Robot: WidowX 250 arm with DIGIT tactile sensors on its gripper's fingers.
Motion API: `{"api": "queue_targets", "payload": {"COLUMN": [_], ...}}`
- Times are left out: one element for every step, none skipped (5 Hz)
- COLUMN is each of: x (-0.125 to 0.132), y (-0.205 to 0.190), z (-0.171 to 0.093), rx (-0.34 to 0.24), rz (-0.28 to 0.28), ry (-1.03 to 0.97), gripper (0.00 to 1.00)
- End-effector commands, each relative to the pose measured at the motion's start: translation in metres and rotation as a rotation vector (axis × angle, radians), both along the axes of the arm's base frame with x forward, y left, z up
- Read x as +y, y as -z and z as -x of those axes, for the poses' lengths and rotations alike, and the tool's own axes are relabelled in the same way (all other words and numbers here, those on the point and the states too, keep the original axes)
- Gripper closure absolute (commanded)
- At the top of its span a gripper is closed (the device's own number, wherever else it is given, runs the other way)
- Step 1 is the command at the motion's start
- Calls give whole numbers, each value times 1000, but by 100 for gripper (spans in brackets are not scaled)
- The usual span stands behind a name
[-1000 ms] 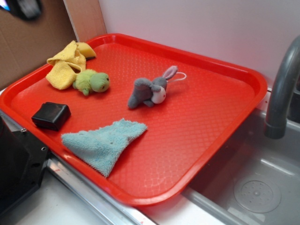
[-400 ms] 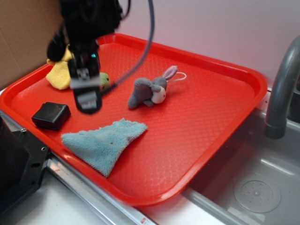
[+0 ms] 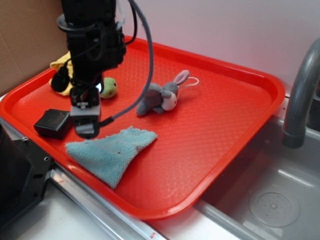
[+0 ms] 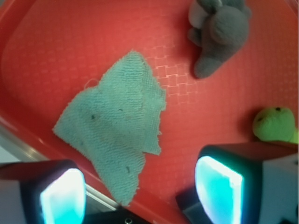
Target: Grab the blue cloth.
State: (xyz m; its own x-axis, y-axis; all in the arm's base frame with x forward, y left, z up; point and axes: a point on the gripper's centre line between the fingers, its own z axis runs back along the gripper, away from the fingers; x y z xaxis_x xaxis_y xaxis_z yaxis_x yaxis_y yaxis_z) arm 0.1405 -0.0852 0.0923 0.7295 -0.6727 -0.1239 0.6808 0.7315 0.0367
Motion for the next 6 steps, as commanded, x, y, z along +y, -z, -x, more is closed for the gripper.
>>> {"api": "queue_targets", "payload": {"x": [-3, -3, -6, -13, -24, -30], "y": [-8, -8, 16, 34, 61, 78], "z": [-1, -1, 8, 5, 8, 10], "rx": [-34, -34, -48, -20, 37, 81], "rz": [21, 21, 65, 137, 87, 50], "ry": [2, 2, -2, -13, -30, -22], "gripper": [0, 0, 0, 0, 0, 0]}}
